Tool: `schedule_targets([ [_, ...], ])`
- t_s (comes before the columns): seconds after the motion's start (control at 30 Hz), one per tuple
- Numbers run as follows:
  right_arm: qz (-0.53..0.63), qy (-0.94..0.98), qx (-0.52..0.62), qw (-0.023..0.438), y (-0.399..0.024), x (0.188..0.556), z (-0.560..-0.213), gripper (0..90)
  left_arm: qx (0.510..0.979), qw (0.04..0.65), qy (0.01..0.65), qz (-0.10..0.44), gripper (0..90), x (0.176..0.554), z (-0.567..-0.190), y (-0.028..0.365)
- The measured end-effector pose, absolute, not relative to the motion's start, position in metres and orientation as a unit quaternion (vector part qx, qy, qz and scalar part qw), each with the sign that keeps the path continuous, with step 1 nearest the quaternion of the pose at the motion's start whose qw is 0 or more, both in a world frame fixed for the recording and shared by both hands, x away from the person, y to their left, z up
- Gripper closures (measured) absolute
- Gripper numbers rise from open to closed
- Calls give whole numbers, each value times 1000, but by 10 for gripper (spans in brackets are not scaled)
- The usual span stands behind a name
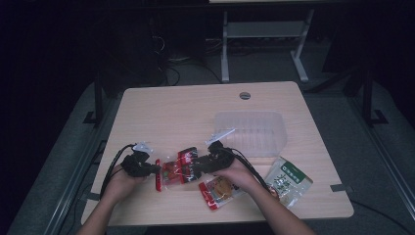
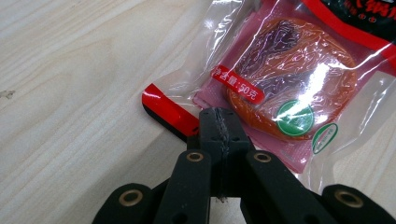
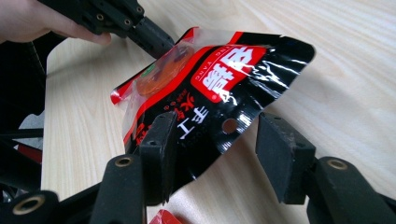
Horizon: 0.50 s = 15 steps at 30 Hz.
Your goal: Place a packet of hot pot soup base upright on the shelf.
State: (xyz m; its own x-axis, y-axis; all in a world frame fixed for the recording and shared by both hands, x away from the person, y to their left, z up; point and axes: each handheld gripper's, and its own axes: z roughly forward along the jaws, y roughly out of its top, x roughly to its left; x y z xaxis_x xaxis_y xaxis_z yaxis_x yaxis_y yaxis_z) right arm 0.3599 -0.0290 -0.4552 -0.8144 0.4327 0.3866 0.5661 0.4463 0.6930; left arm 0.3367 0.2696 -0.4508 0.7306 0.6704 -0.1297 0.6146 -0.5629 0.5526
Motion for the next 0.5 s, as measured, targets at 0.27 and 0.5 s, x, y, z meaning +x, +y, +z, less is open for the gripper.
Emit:
schedule_targets([
  [0.27,-456,-836,-292,87,-24,364,-455,651,881,297,367,47,899,336,-451,270],
  [0.5,-471,-835,-266,105,-22,362,-450,746,878,300,371,46,899,336,-452,270],
])
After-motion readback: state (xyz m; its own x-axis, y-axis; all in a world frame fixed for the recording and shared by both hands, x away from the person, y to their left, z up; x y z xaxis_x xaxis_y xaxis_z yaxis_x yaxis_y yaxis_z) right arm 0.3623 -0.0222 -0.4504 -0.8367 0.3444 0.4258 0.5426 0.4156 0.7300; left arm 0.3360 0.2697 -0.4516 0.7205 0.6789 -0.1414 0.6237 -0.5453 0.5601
